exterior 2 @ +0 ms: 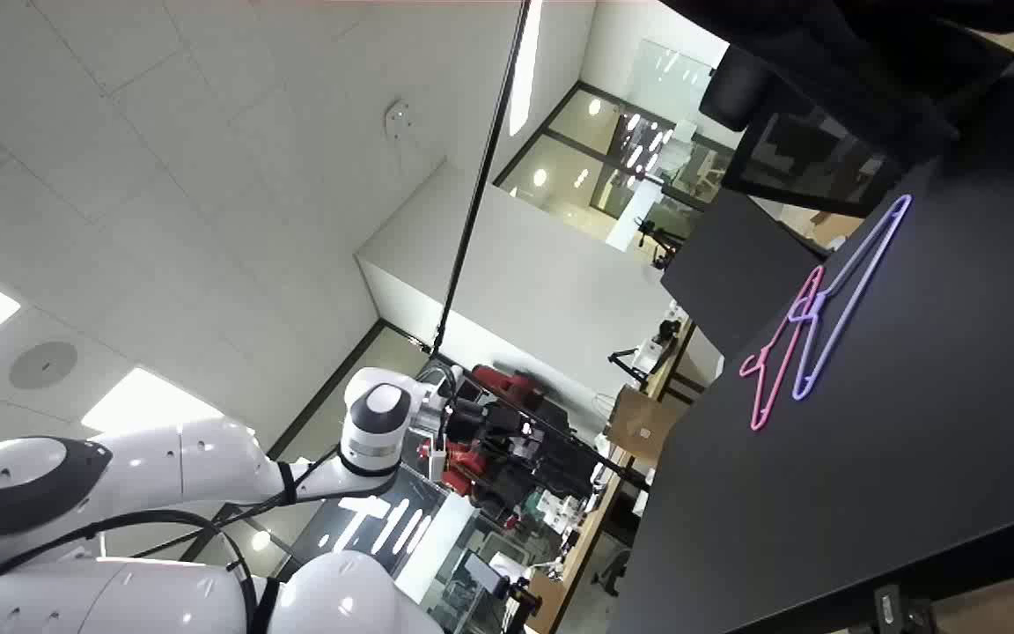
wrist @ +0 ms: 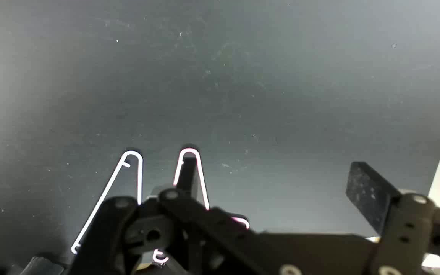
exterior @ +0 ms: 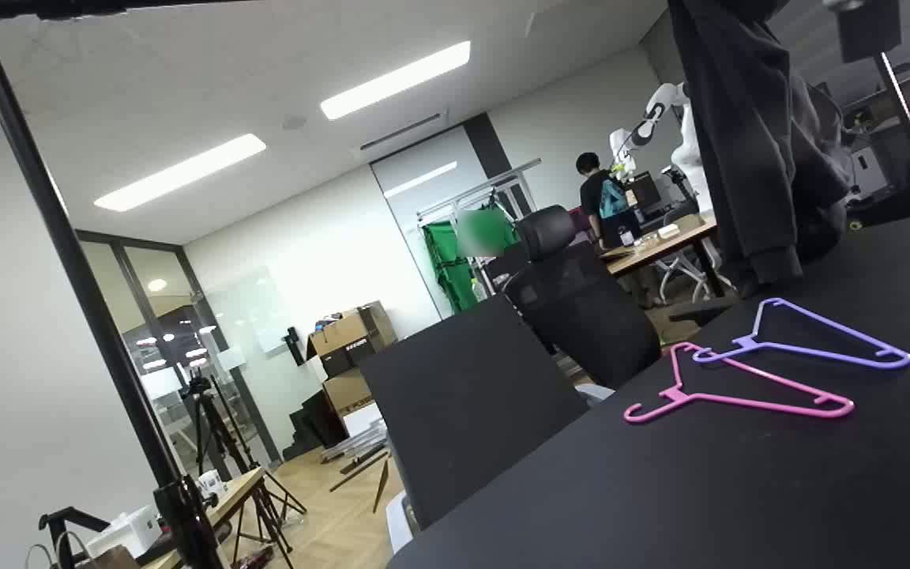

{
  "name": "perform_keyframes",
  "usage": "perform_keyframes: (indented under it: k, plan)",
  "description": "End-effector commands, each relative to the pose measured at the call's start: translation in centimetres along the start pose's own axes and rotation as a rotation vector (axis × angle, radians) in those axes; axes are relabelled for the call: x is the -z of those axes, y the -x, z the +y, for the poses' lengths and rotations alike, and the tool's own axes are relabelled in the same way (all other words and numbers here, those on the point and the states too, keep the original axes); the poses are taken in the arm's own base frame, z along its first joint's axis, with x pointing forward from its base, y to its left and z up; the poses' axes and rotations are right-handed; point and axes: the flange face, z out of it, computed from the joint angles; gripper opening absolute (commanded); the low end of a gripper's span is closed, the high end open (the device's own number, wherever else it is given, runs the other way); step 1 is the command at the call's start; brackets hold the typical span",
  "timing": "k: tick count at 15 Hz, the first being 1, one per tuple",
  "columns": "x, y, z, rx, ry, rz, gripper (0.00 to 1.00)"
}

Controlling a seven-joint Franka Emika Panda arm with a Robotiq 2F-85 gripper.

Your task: Take the blue hanger from the table and place it on the rack

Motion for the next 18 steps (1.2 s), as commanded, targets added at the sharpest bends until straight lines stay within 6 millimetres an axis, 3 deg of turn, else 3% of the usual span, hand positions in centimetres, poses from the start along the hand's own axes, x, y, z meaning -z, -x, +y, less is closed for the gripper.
perform_keyframes:
  k: [1,17,18]
  plan:
    - [0.05,-0.03,0.02,0.000,0.000,-0.001,1.00]
    - [0.05,-0.03,0.02,0.000,0.000,-0.001,1.00]
    - [-0.17,-0.50,0.76,-0.009,-0.002,0.019,1.00]
